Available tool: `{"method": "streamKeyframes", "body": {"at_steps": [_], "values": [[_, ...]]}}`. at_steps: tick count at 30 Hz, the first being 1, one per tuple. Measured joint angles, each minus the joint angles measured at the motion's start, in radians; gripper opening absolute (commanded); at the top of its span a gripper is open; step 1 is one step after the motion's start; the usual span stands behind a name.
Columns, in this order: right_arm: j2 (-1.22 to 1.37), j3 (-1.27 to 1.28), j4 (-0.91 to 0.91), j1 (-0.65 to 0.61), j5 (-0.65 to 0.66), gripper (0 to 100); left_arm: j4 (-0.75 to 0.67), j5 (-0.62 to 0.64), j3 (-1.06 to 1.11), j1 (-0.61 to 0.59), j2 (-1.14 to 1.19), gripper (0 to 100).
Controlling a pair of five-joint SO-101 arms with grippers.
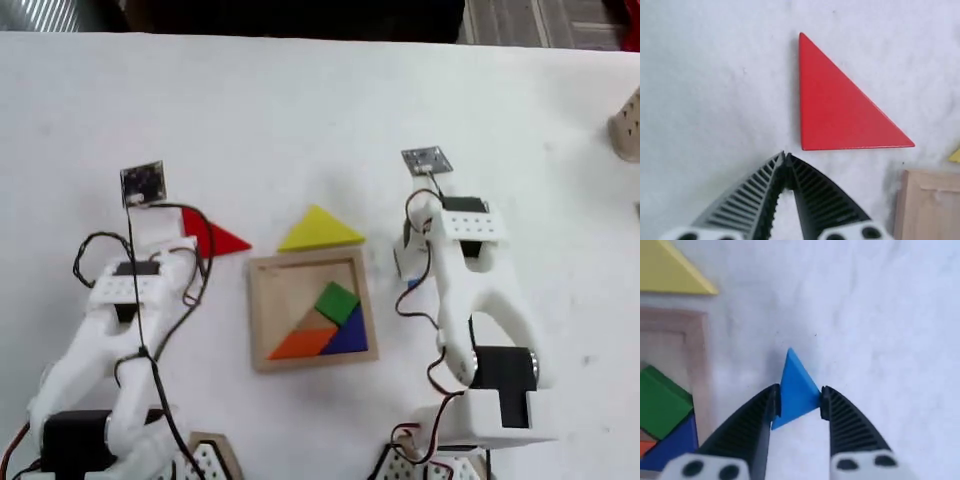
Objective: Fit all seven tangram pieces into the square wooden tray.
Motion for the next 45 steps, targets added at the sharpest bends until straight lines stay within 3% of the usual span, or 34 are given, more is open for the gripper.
{"method": "streamKeyframes", "body": {"at_steps": [4,8,18,22,26,32,37,45], "values": [[0.0,-0.061,0.074,0.0,-0.023,1.8,0.0,0.0,0.0,0.0,0.0,2],[0.0,-0.11,0.143,0.0,-0.127,1.8,0.0,0.0,0.0,0.0,0.0,2],[0.0,-0.213,0.284,-0.101,-0.526,2.2,0.0,0.0,0.0,0.0,0.0,2],[0.0,-0.215,0.279,-0.198,-0.733,2.2,0.0,0.0,0.0,0.0,0.0,2],[0.0,-0.213,0.247,-0.311,-0.853,2.2,0.0,0.0,0.0,0.0,0.0,2],[0.0,-0.124,0.094,-0.45,-0.884,2.2,0.0,0.0,0.0,0.0,0.0,2],[0.0,-0.009,-0.046,-0.46,-0.884,2.2,0.0,0.0,0.0,0.0,0.0,2],[0.0,0.025,-0.081,-0.473,-0.709,2.2,0.0,0.0,0.0,0.0,0.0,2]]}}
